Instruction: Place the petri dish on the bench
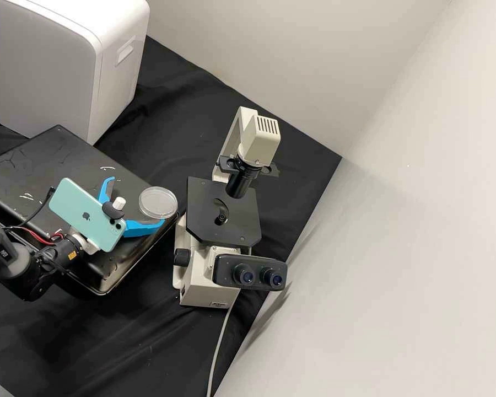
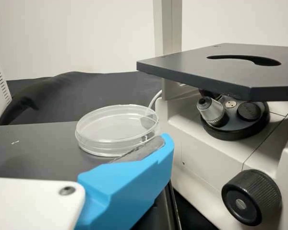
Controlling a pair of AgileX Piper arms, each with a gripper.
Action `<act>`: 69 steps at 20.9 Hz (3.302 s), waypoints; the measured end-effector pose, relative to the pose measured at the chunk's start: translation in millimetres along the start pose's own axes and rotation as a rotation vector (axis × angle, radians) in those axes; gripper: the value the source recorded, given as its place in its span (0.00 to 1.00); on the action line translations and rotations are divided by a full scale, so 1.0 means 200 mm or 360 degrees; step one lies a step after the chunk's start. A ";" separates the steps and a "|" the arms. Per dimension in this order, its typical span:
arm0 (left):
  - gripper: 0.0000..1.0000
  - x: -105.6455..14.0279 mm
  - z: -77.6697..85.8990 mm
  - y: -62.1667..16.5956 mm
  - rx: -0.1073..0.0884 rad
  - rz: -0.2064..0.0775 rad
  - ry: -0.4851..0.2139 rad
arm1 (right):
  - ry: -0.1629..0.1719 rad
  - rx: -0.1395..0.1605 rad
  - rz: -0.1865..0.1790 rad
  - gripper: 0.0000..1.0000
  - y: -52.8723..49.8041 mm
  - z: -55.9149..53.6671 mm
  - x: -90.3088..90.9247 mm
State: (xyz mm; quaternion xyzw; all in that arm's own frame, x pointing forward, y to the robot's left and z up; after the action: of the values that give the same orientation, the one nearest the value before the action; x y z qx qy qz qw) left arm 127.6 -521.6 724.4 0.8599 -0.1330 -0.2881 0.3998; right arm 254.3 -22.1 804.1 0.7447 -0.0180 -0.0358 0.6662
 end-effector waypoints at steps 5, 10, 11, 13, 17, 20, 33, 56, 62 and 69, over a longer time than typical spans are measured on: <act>1.00 0.00 0.00 -0.009 0.0004 -0.0015 0.0001 | -0.0019 0.0009 0.0011 1.00 0.00 0.01 0.01; 1.00 0.00 0.00 -0.009 0.0004 -0.0015 0.0001 | -0.0044 0.0014 0.0064 1.00 0.04 0.04 0.04; 1.00 0.00 0.00 -0.009 0.0004 -0.0015 0.0001 | -0.0047 0.0014 0.0073 1.00 0.04 0.04 0.04; 1.00 0.00 0.00 -0.009 0.0004 -0.0015 0.0001 | -0.0059 0.0014 0.0086 1.00 0.06 0.05 0.05; 1.00 0.00 0.00 -0.009 0.0004 -0.0015 0.0001 | -0.0058 0.0014 0.0120 1.00 0.09 0.06 0.09; 1.00 0.00 0.00 -0.009 0.0004 -0.0015 0.0001 | -0.0082 0.0017 0.0121 1.00 0.10 0.07 0.11; 1.00 0.00 0.00 -0.009 0.0004 -0.0015 0.0001 | -0.0143 0.0003 0.0108 1.00 0.06 0.09 0.22; 1.00 0.00 0.00 -0.008 0.0004 -0.0015 0.0005 | -0.0098 -0.0027 0.0066 0.00 -0.01 0.04 0.27; 1.00 0.00 0.00 -0.008 0.0004 -0.0015 0.0005 | -0.0098 -0.0027 0.0066 0.00 -0.01 0.04 0.27; 1.00 0.00 0.00 -0.008 0.0004 -0.0015 0.0005 | -0.0098 -0.0027 0.0066 0.00 -0.01 0.04 0.27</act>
State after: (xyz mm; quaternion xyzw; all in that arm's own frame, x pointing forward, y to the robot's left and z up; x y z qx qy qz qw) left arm 128.3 -520.6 723.0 0.8615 -0.1286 -0.2884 0.3975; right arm 308.4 -33.8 799.7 0.7371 -0.0536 -0.0452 0.6721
